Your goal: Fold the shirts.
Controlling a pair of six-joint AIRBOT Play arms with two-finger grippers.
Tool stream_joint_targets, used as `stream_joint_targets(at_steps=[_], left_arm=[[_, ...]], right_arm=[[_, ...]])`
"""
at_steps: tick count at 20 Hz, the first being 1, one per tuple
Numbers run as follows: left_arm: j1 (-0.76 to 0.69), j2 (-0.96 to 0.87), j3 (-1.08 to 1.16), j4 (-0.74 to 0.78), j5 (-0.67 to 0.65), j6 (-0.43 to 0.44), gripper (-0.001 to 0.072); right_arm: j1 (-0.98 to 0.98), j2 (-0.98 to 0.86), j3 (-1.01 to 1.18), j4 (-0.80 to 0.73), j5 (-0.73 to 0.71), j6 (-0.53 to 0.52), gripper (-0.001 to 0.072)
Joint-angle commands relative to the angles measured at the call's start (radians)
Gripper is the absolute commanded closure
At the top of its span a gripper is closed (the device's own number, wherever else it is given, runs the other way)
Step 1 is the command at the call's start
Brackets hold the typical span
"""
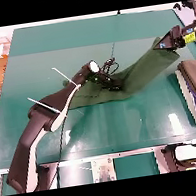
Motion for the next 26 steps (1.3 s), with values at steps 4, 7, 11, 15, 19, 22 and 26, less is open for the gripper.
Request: stream_joint_targets(at_steps=[4,7,11,15,19,22,26], left_arm=[[0.059,0.051,0.018,-0.1,-0.085,-0.009,0.0682],[0.164,0.15,0.018,-0.222,-0.158,-0.005,0.0682],[0.374,0.316,0.018,-0.254,-0.335,-0.005,0.0682],[0.623,0.461,0.018,-0.256,-0.446,-0.006,0.0682],[0.83,0.539,0.015,-0.257,-0.464,-0.005,0.0682],[0.901,0.541,0.015,-0.248,-0.465,0.005,0.0682],[0.909,0.541,0.015,-0.233,-0.457,0.048,0.0682]], right_arm=[[0.098,0.021,0.001,0.036,0.012,0.041,0.0695],[0.15,0.031,0.001,0.036,-0.021,0.08,0.0696],[0.314,0.031,-0.01,0.034,-0.173,0.151,0.0696],[0.592,-0.028,-0.055,0.02,-0.505,0.205,0.0696],[0.883,-0.241,-0.063,0.033,-0.851,0.204,0.0695],[1.07,-0.433,-0.056,0.1,-1.206,0.204,0.0104],[1.018,-0.426,0.036,-0.051,-0.948,0.192,0.0068]])
